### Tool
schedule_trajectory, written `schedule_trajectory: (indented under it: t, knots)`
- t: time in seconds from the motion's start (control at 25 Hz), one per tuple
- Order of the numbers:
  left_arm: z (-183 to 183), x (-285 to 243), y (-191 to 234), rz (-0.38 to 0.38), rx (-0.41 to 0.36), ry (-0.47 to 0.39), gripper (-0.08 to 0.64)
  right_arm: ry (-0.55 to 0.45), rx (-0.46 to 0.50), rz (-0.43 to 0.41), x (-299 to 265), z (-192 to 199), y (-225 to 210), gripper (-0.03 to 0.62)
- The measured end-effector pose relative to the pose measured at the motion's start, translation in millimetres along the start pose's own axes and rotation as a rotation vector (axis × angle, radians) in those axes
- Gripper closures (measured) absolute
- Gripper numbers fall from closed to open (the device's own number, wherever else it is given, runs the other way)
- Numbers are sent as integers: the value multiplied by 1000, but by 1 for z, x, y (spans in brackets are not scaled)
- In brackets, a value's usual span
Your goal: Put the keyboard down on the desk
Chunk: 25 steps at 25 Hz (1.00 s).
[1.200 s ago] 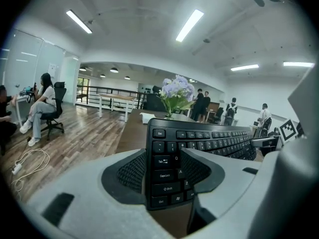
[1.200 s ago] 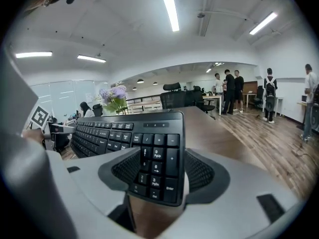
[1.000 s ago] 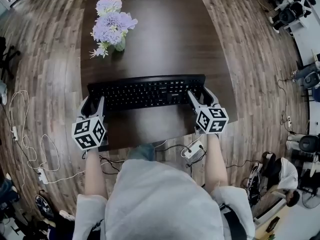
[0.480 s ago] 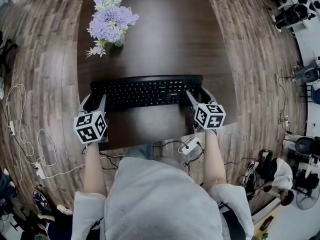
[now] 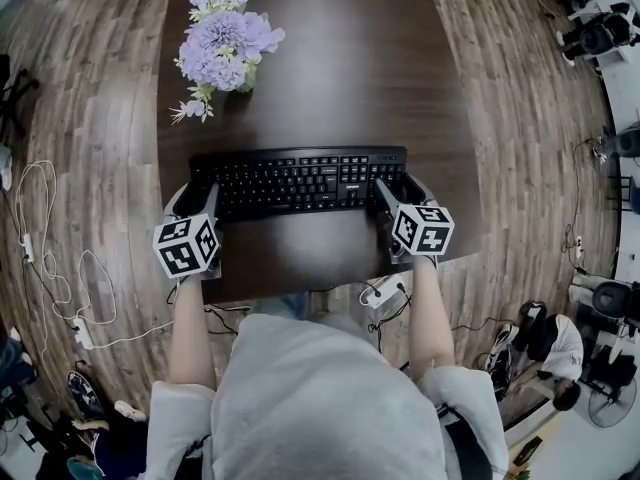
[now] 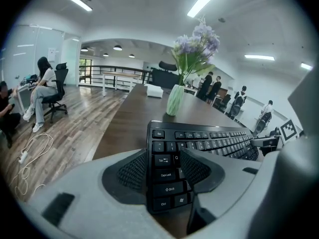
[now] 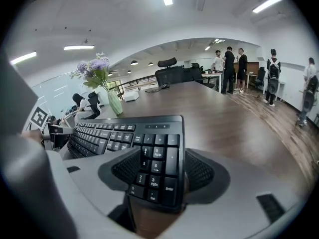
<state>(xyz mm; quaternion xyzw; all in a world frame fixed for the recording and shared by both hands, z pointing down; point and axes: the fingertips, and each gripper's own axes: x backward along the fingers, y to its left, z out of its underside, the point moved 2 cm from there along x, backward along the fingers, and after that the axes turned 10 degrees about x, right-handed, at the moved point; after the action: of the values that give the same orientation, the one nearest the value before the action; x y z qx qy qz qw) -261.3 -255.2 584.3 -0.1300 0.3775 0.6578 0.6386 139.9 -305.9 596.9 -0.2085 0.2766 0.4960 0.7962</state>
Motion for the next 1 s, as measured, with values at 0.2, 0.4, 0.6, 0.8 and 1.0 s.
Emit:
schedule_trajectory:
  t: [0.2,0.4,0.6,0.8,1.0]
  knots:
    - [1,-16,5,-12,14,23,354,41,-6,2,-16,1,-4,331]
    - [6,-25,9,-30,29,53,354,75,1,3,-27,1,-7,331]
    - [6,-28,9,-36,33,58,354,83,-1,7,-28,1,-8,331]
    - [7,-28,10,-31,43,26,354,72,-1,9,-29,2,-7,331]
    - [2,-22,9,-21,4,-35,354,21,18,28,-23,-1,-8,331]
